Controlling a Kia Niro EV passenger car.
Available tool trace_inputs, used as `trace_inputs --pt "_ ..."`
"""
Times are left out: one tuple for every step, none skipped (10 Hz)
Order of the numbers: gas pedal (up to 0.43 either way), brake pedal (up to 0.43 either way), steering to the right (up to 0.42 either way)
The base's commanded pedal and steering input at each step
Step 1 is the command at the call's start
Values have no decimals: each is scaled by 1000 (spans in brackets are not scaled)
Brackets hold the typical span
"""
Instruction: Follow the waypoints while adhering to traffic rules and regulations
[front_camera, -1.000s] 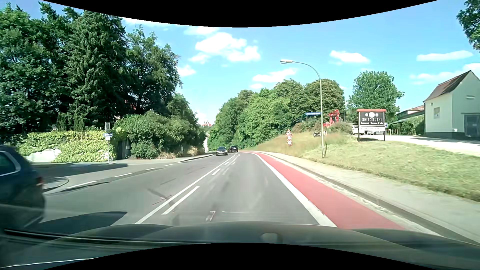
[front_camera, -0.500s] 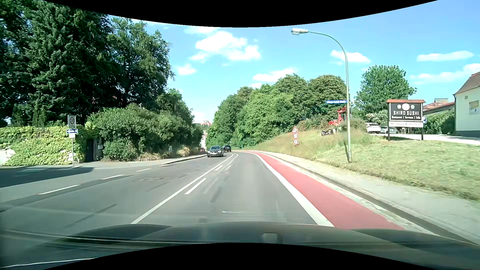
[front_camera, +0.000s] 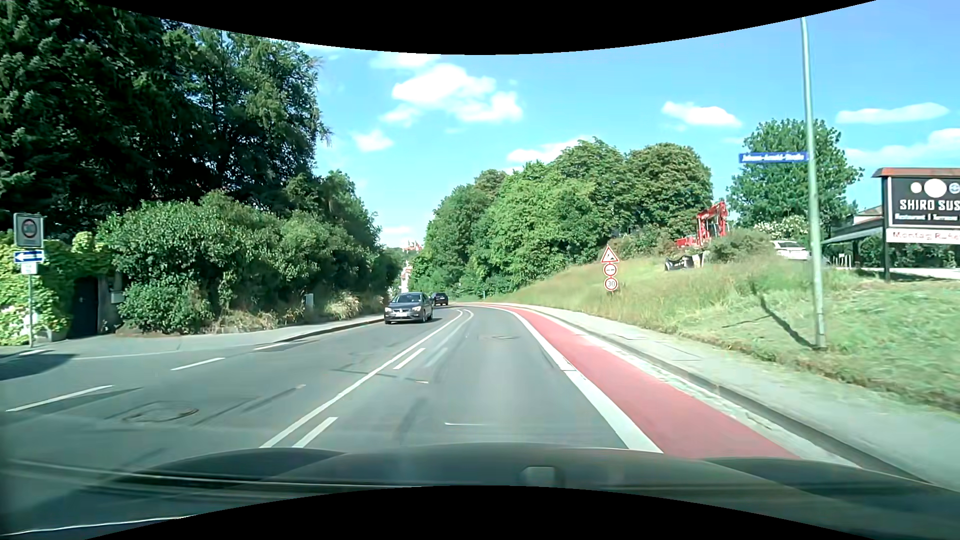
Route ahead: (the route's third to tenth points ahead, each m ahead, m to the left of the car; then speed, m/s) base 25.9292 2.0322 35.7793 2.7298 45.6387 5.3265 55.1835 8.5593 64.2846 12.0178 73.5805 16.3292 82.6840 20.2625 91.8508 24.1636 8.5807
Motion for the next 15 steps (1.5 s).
trace_inputs --pt "8 6 -8" --pt "0 6 -7" --pt "0 6 -7" --pt "0 6 -7" --pt "0 6 -7" --pt "0 6 -7" --pt "0 6 -7" --pt "0 6 -8" --pt "0 6 -10" --pt "0 6 -10" --pt "0 6 -9" --pt "0 6 -9" --pt "0 6 -8" --pt "0 6 -8" --pt "0 6 -9"
